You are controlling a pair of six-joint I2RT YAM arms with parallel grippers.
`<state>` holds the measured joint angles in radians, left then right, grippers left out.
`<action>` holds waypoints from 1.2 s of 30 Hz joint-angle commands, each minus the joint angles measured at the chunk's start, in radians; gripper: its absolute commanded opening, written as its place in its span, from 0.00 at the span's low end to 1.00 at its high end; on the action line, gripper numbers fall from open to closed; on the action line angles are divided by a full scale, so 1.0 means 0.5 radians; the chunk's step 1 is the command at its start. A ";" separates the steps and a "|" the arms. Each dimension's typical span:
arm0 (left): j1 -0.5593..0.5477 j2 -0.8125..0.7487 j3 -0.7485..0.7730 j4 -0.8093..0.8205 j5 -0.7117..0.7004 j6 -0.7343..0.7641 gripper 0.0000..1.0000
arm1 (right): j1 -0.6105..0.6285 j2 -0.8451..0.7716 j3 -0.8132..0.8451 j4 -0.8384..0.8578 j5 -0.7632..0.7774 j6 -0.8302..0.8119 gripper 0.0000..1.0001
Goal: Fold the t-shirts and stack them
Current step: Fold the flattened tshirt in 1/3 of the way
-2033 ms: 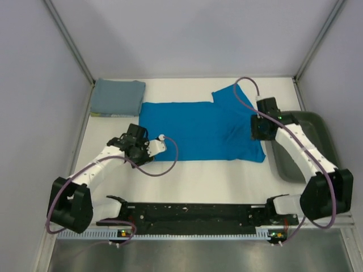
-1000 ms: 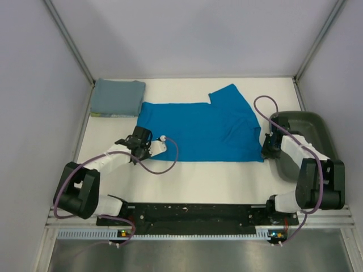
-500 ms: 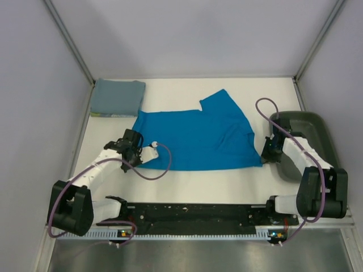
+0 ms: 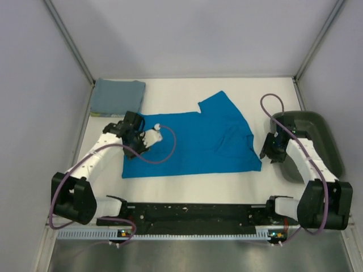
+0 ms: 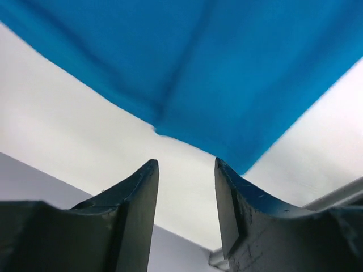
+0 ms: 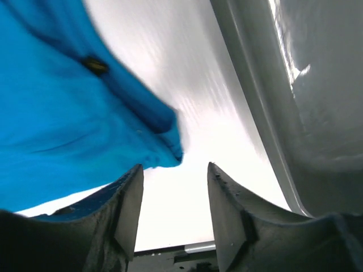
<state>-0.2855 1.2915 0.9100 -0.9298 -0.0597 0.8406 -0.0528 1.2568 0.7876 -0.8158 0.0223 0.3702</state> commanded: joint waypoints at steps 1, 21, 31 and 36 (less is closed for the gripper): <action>-0.223 0.150 0.541 -0.030 0.472 -0.285 0.46 | 0.066 -0.212 0.256 -0.053 -0.087 -0.019 0.50; -1.040 1.798 1.959 0.743 0.978 -1.273 0.23 | 0.231 0.352 -0.001 1.021 -0.689 0.180 0.00; -1.073 2.068 2.079 0.728 0.881 -1.246 0.26 | 0.127 0.435 -0.194 1.122 -0.661 0.269 0.00; -1.083 2.120 2.147 0.737 0.795 -1.224 0.26 | 0.118 0.404 -0.274 1.116 -0.655 0.272 0.00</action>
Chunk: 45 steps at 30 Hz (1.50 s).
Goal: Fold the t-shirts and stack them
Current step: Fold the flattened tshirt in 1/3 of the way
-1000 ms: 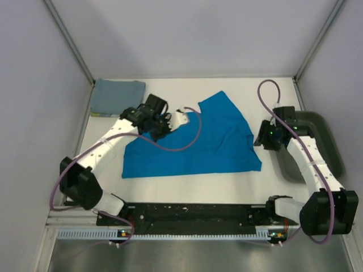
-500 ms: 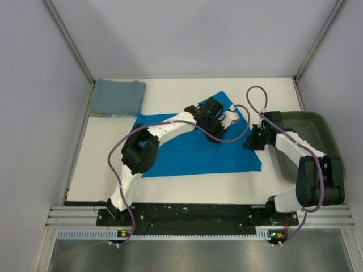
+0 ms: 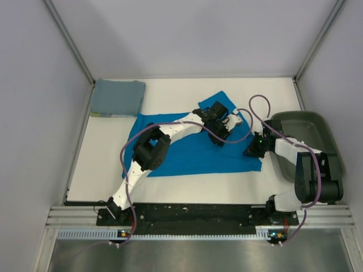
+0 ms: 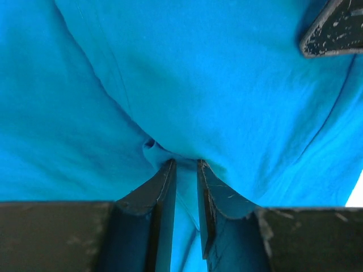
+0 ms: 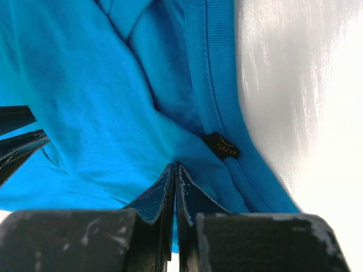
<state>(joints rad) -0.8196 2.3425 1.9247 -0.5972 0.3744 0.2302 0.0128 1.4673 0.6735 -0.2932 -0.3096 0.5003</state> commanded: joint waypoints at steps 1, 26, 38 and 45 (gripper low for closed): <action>-0.014 0.021 0.130 0.075 -0.089 0.000 0.26 | -0.013 -0.017 -0.058 0.071 0.009 0.015 0.00; -0.021 -0.006 0.182 0.075 -0.306 0.135 0.00 | -0.072 -0.075 -0.166 -0.009 0.153 -0.013 0.00; -0.008 -0.289 -0.146 0.231 -0.809 0.267 0.00 | -0.081 -0.088 -0.203 -0.036 0.193 -0.034 0.00; 0.031 -0.288 -0.162 0.222 -1.019 0.254 0.00 | -0.108 -0.124 -0.209 -0.064 0.196 -0.056 0.00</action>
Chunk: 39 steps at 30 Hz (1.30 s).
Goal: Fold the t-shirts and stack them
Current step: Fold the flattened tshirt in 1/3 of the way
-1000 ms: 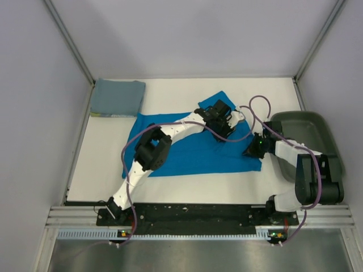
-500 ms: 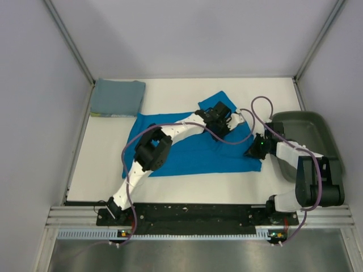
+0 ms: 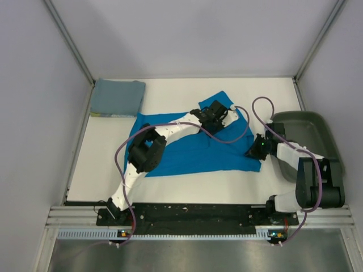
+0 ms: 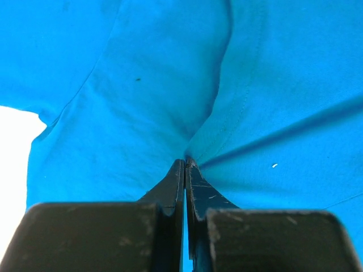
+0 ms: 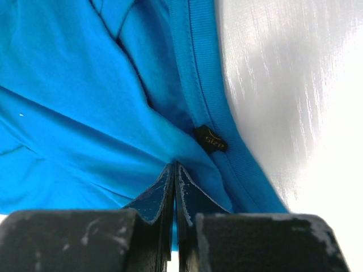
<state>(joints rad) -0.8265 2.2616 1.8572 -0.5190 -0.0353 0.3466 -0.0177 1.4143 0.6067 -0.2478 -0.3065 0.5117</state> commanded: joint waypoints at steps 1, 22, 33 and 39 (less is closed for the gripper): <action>0.048 -0.133 -0.036 0.062 -0.187 0.016 0.00 | -0.047 -0.018 -0.075 -0.155 0.187 -0.082 0.00; 0.134 -1.516 -1.203 -0.526 -0.285 0.681 0.55 | 0.213 -0.905 0.293 -1.127 0.813 -0.054 0.62; 0.257 -1.977 -2.367 -0.392 -0.659 0.773 0.69 | 0.281 -0.617 0.094 -0.990 0.665 0.136 0.69; 0.401 -1.790 -2.358 -0.211 -0.632 0.626 0.67 | 0.281 -0.461 -0.060 -0.806 0.767 0.210 0.67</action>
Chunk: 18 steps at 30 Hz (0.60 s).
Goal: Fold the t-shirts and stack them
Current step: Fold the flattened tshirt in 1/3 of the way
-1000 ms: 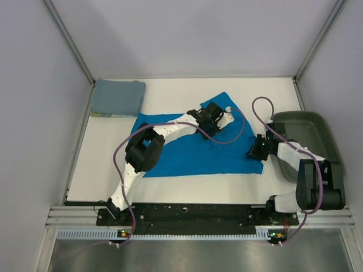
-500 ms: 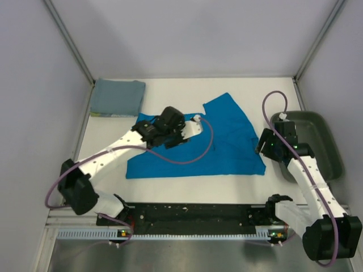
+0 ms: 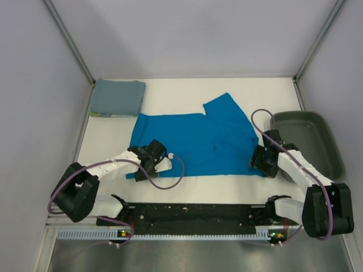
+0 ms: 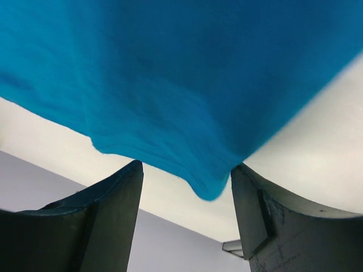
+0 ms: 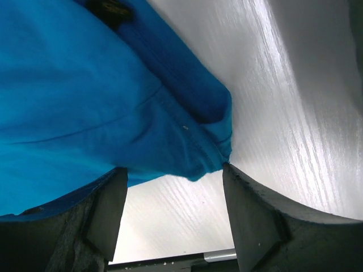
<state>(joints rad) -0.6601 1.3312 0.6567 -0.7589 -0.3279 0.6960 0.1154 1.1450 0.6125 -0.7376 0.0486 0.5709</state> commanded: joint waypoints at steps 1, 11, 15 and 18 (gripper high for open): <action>0.072 0.089 0.006 0.303 -0.035 -0.073 0.66 | 0.015 0.115 -0.087 0.220 0.017 0.089 0.64; 0.145 -0.247 -0.092 0.018 0.297 -0.165 0.00 | 0.097 -0.222 -0.017 -0.107 -0.263 0.223 0.00; 0.145 -0.511 -0.083 -0.304 0.346 -0.128 0.00 | 0.128 -0.381 0.070 -0.359 -0.370 0.223 0.00; 0.148 -0.585 -0.077 -0.519 0.383 -0.100 0.00 | 0.150 -0.556 0.122 -0.552 -0.380 0.272 0.00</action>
<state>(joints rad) -0.5896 1.0824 0.6159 -0.8272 -0.1890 0.6312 0.1692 0.9649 0.6048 -0.8543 -0.0998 0.6640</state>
